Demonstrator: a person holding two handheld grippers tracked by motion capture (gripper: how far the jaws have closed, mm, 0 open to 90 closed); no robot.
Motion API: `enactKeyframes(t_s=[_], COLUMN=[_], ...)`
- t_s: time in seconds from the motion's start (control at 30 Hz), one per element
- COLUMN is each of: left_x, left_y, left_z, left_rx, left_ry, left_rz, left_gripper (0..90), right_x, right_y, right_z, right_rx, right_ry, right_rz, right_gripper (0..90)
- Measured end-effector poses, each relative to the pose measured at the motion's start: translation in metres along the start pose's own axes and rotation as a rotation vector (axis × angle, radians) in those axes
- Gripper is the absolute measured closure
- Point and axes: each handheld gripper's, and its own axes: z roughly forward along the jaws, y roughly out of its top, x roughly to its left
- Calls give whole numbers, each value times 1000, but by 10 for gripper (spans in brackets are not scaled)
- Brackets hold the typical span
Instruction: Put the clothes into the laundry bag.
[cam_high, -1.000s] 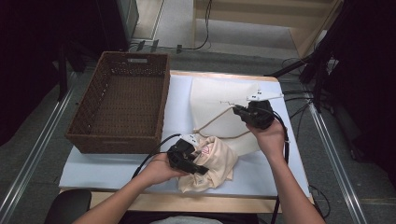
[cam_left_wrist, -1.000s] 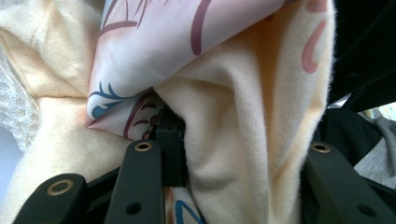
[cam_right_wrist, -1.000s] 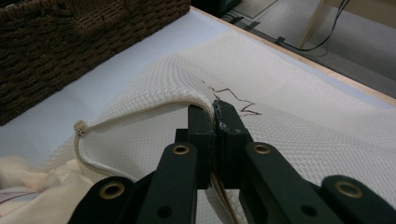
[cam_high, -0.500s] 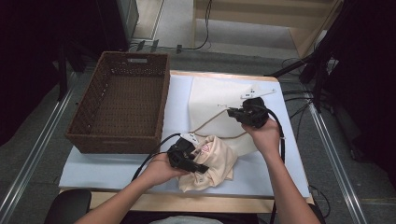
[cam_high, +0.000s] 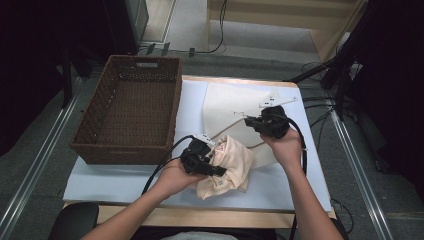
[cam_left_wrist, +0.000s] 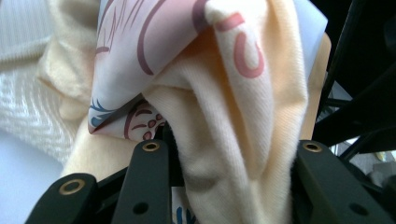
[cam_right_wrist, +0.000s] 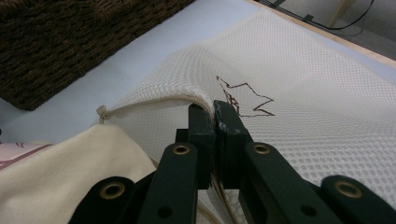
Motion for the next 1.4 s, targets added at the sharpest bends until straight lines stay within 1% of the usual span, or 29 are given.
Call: enactKeyframes(t_s=[0.1,0.17,0.23,0.3,0.37,0.4,0.47,0.5,0.57,0.6,0.63,0.73,0.83,0.93,0.97,1.0,1.07,1.13,1.2,1.27,1.33,1.4], left_x=[-2,-4,-3,-1,0,2,6,10,13,14,14,14,15,16,18,19,22,23,22,20,19,17], left_y=[8,14,21,26,30,32,34,36,36,37,39,47,57,64,65,65,64,63,63,64,64,63], left_z=[-1,0,1,6,13,16,23,27,31,32,30,24,20,24,27,30,36,39,36,31,24,18], left_rx=[-15,-32,-42,-38,-23,-15,-11,2,0,-6,-27,-62,-65,-58,-55,-50,-34,-30,-32,-34,-26,-22], left_ry=[2,19,28,35,51,54,43,34,43,42,46,51,72,126,131,129,131,127,113,92,79,63], left_rz=[-12,-23,-33,-44,-46,-55,-90,-108,-122,-129,-133,-153,-149,-138,-138,-146,-147,-143,-142,-132,-119,-116], left_gripper=[638,637,634,632,629,629,629,628,628,629,629,630,628,614,605,592,555,505,439,381,358,331], right_x=[1,1,1,2,2,2,3,3,3,3,4,5,6,7,7,7,7,6,5,4,4,3], right_y=[0,0,0,1,1,1,2,1,1,1,2,2,3,3,3,3,2,2,1,1,0,0], right_z=[-1,-1,-2,-3,-4,-5,-6,-7,-8,-8,-8,-10,-11,-12,-12,-12,-12,-11,-12,-12,-12,-13], right_rx=[-5,-4,-4,-7,-12,-14,-16,-16,-17,-18,-19,-24,-28,-33,-34,-34,-27,-24,-26,-27,-26,-25], right_ry=[4,7,10,12,16,19,20,20,24,27,30,35,45,48,51,53,56,58,60,62,62,61], right_rz=[0,1,-1,0,1,-2,-2,0,1,1,2,-1,-5,-7,-9,-10,-10,-12,-8,-12,-12,-10], right_gripper=[879,879,879,879,879,879,879,879,879,880,879,879,879,879,879,879,879,879,879,879,879,879])
